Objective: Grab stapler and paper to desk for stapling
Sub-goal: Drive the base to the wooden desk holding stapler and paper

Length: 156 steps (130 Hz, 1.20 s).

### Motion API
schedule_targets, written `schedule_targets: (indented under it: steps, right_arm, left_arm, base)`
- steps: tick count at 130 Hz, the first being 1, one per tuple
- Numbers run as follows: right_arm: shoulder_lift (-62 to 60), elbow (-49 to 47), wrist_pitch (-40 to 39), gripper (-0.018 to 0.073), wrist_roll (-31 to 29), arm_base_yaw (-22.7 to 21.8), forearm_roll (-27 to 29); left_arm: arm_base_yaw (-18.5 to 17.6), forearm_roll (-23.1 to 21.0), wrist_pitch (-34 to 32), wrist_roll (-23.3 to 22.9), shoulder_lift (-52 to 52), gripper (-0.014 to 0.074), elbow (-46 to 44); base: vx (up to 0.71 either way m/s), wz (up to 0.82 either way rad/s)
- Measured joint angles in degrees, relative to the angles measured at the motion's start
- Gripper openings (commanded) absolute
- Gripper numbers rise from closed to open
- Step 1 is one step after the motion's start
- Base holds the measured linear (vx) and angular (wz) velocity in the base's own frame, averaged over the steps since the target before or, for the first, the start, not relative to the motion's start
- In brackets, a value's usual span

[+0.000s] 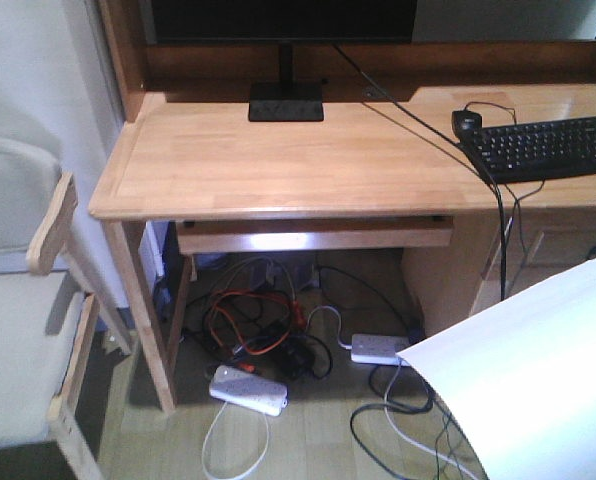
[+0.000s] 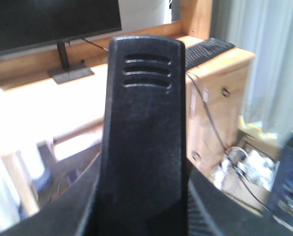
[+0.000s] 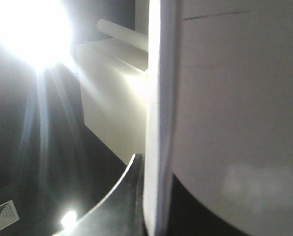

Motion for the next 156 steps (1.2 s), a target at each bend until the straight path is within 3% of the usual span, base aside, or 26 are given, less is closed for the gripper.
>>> schedule_targets:
  steps: [156]
  right_arm:
    - [0.0, 0.0, 0.0, -0.0007, 0.0, 0.0, 0.0]
  left_arm:
    - [0.0, 0.0, 0.0, 0.0, 0.0, -0.0006, 0.0]
  base:
    - [0.35, 0.01]
